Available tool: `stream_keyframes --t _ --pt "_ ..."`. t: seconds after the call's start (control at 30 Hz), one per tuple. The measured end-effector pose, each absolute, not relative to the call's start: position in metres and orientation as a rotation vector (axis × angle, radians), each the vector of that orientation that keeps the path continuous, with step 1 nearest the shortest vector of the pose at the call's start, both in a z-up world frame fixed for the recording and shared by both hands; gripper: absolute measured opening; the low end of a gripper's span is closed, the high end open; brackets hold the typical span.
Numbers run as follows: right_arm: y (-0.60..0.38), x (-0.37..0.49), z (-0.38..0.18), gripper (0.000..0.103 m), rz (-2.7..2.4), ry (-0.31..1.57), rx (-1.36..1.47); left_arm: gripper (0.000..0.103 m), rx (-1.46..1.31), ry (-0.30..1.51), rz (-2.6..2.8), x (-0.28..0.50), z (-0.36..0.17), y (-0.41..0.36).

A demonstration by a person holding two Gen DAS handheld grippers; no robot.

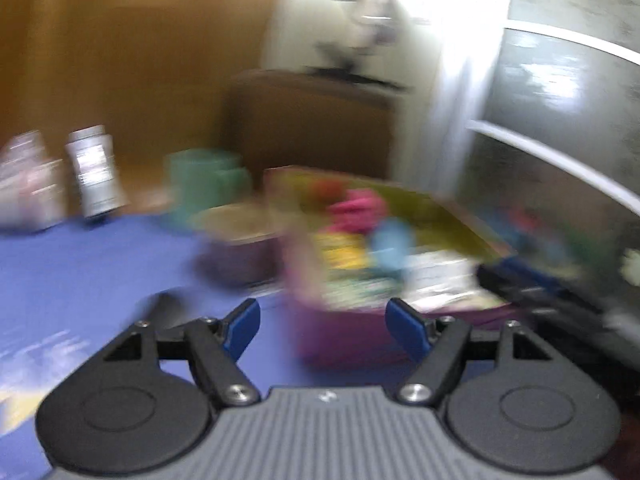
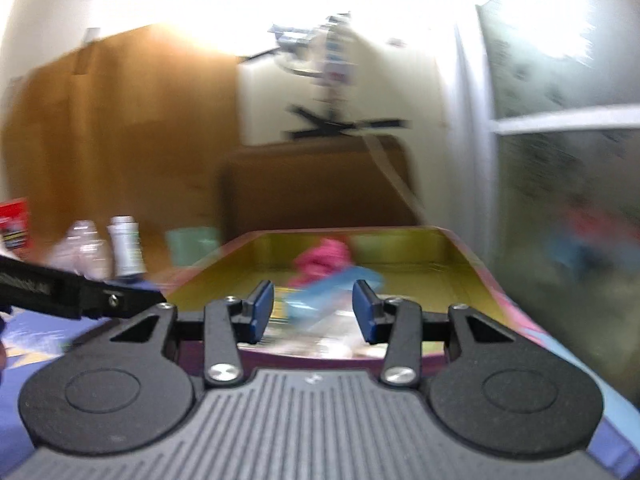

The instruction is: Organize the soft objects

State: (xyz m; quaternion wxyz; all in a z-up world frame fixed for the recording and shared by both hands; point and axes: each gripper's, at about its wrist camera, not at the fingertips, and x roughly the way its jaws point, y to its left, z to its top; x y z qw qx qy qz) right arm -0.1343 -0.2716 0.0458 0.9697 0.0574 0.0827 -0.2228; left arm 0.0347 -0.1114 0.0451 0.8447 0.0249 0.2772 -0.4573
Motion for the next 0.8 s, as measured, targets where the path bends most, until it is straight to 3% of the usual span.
stream_keyframes --t 0.27,0.33,0.4,0.53,0.63,0.67,0.7,0.73,0.77,0.8 --pt "-0.176 -0.056 0.029 0.052 -0.071 0.391 0.073 0.071 0.034 0.643 -0.507 0.102 -0.004 0.005" --pt "-0.168 -0.025 0.023 0.058 -0.080 0.448 0.081 0.071 -0.032 0.642 -0.510 0.108 -0.005 0.020" --pt "-0.171 0.008 0.020 0.075 -0.119 0.497 0.150 0.072 -0.069 0.637 -0.527 0.109 -0.004 0.025" --pt "-0.190 0.057 0.009 0.077 -0.184 0.590 0.339 0.072 -0.084 0.622 -0.567 0.111 -0.004 0.027" --pt "-0.181 0.076 0.004 0.081 -0.218 0.594 0.296 0.072 -0.123 0.613 -0.577 0.111 -0.004 0.032" --pt "-0.175 0.080 0.004 0.074 -0.213 0.594 0.261 0.072 -0.143 0.610 -0.579 0.112 -0.004 0.035" --pt "-0.169 0.081 0.003 0.061 -0.192 0.598 0.220 0.072 -0.158 0.609 -0.579 0.109 -0.006 0.038" --pt "-0.165 0.083 0.003 0.057 -0.164 0.596 0.177 0.072 -0.171 0.610 -0.579 0.109 -0.006 0.042" --pt "-0.160 0.082 0.004 0.041 -0.131 0.606 0.149 0.072 -0.181 0.615 -0.582 0.110 -0.006 0.044" --pt "-0.154 0.079 0.004 0.041 -0.106 0.606 0.108 0.072 -0.186 0.619 -0.586 0.110 -0.006 0.044"
